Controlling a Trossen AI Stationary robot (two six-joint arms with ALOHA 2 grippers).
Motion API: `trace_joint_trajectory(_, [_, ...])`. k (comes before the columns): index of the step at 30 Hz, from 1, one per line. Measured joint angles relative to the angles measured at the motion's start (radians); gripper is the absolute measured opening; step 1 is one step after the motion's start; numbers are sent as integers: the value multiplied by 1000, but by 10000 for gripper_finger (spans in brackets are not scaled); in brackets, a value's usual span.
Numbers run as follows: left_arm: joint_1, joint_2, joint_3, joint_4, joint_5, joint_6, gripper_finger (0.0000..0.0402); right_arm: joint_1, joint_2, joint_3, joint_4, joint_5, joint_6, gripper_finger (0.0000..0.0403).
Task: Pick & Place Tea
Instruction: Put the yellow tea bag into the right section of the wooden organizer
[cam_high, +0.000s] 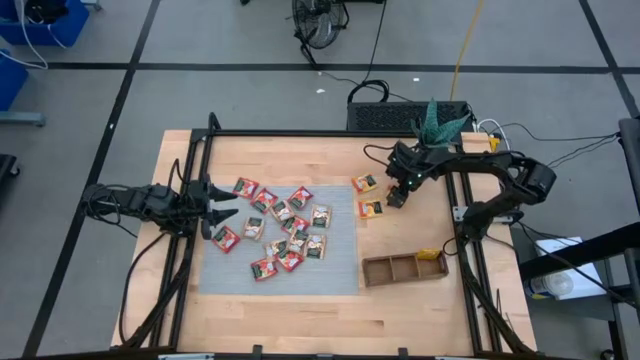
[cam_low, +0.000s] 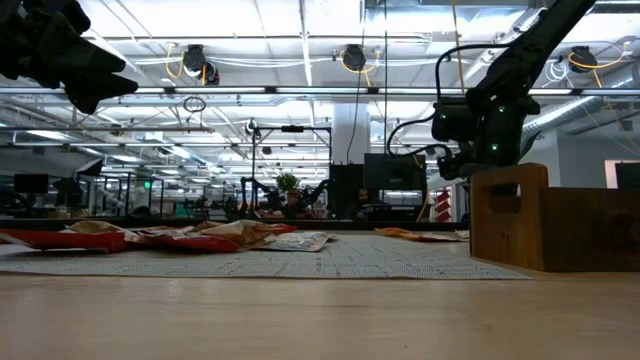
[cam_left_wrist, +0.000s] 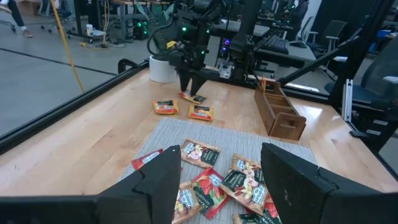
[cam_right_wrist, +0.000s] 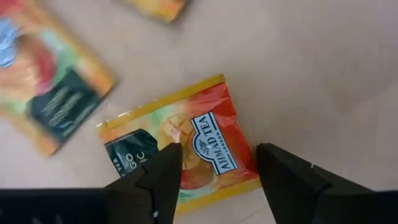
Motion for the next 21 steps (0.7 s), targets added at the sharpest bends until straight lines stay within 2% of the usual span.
trace_joint_trajectory(5, [0, 0, 0, 0, 0, 0, 223, 16, -56, -5, -40, -101, 32, 170])
trace_joint_trajectory(15, [0, 0, 0, 0, 0, 0, 223, 80, -119, -3, -50, -188, 56, 136])
trace_joint_trajectory(17, [0, 0, 0, 0, 0, 0, 223, 99, -124, -3, -51, -162, 44, 132])
trace_joint_trajectory(21, [0, 0, 0, 0, 0, 0, 223, 170, -122, -3, -114, 4, -60, 112])
